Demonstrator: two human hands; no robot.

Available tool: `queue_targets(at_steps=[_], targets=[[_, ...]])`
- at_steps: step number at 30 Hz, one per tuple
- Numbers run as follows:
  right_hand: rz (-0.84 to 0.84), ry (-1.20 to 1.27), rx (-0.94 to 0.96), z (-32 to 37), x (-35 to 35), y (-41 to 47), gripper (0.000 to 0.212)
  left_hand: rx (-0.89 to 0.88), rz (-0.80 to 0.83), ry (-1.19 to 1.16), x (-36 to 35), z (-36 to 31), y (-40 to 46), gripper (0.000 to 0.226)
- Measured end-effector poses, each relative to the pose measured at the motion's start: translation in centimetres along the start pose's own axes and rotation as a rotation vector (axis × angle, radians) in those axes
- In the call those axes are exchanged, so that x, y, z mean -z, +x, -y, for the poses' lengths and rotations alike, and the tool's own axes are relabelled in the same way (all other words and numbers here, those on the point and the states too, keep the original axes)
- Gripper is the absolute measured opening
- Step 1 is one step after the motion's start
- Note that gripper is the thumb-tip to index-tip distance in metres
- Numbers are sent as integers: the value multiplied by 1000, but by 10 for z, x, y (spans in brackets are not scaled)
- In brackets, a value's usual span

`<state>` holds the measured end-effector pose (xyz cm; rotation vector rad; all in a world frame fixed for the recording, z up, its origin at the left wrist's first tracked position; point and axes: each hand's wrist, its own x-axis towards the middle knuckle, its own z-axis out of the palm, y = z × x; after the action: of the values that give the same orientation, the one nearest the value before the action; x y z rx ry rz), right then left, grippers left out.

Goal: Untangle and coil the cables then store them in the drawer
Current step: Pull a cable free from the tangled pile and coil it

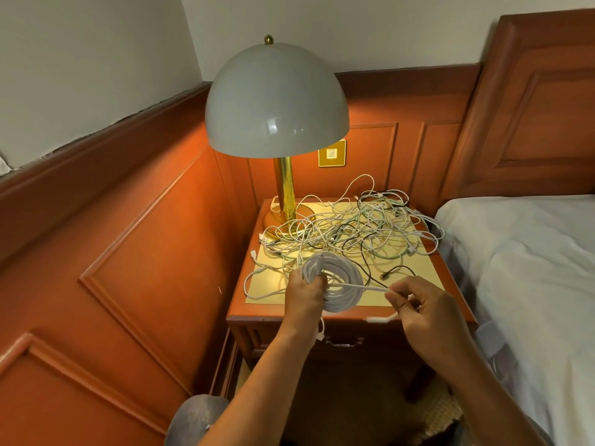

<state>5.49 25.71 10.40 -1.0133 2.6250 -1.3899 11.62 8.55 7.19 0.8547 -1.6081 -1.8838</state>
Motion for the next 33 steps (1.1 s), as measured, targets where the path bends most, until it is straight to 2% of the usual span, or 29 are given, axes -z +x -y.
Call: queue_targets(at_steps=[4,9,14,18,23,28,33], targets=[[13,153,-112,-25,-10,-5,24,-25,66,-46,-6,3,-5,28],[-45,563,-321,-30,-29,-3,10,-25,124,-10,-13,10,-11,24],[-98,899,-425,-29,-43,-1,12,-10,127,-34,-9,10,-12,25],[-147,1128,-457,-22,-52,0,14,18,64,-64,-13,12,-9,21],[-179,1095,-456,-22,-55,4,15,73,58,-142,-13,14,-9,21],[-158,990,-458,-24,-65,-1,11,32,29,-188,-10,11,-9,24],[-263,1113,-488,-19,-72,-1,13,6,9,-145,-12,7,-10,18]])
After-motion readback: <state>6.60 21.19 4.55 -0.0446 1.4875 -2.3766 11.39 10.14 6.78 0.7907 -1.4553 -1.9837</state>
